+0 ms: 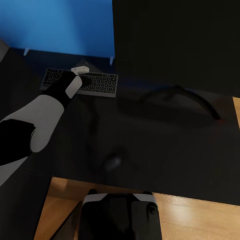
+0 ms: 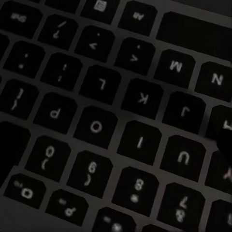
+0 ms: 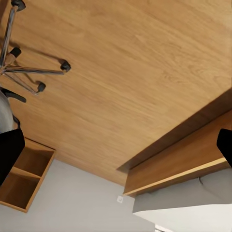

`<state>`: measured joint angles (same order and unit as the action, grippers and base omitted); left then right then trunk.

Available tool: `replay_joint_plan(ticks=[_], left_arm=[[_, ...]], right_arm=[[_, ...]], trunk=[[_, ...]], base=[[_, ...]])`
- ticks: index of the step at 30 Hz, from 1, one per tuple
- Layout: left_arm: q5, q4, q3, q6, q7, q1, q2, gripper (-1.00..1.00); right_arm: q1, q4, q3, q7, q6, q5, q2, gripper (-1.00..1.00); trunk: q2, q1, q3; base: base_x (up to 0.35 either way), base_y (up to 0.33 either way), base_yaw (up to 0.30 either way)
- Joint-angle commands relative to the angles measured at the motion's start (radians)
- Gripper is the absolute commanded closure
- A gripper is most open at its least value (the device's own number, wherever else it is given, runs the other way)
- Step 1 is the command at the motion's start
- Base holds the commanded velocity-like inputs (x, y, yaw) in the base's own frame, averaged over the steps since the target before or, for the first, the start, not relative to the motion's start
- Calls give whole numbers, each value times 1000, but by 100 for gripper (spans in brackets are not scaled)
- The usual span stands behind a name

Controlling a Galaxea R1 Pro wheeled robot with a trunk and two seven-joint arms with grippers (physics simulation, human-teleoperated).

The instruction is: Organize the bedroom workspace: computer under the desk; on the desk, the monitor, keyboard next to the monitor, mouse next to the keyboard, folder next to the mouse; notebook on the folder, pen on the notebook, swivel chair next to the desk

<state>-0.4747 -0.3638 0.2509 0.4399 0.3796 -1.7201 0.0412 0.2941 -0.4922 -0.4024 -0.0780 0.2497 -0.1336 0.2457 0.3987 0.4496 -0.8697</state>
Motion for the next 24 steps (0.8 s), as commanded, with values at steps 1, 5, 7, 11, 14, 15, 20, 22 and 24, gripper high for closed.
replay_joint_plan(ticks=[1,5,7,11,14,15,20,22,24], left_arm=[[-25,16,8,2,7,0,-1,-100],[-26,16,8,1,7,0,-2,-100],[-27,16,8,1,7,0,-2,-100],[-27,16,8,1,7,0,-2,-100],[-27,16,8,1,7,0,-2,-100],[-27,16,8,2,7,0,-2,-100],[-27,16,8,2,7,0,-2,-100],[-27,16,7,1,7,0,-3,-100],[-27,16,7,2,7,0,-3,-100]], right_arm=[[0,-1,-5,-2,2,-11,1,-100],[0,0,-5,-2,2,-12,1,-100],[0,0,-5,-2,2,-12,1,-100],[0,0,-5,-2,1,-12,1,-100],[0,0,-5,-2,2,-12,1,-100],[0,0,-5,-2,2,-12,1,-100],[0,0,-5,-1,0,-13,1,-100],[0,0,-5,-1,0,-12,1,-100],[0,0,-5,-1,0,-12,1,-100]], trunk=[[1,0,-1],[1,0,-1],[1,0,-1],[1,0,-1],[1,0,-1],[1,0,-1],[1,0,-1],[1,0,-1],[1,0,-1]], base=[[-281,0,0],[-142,0,0],[-49,0,0],[-19,0,0],[-3,0,0],[-1,0,0],[0,0,0],[0,0,0],[-16,0,0]])
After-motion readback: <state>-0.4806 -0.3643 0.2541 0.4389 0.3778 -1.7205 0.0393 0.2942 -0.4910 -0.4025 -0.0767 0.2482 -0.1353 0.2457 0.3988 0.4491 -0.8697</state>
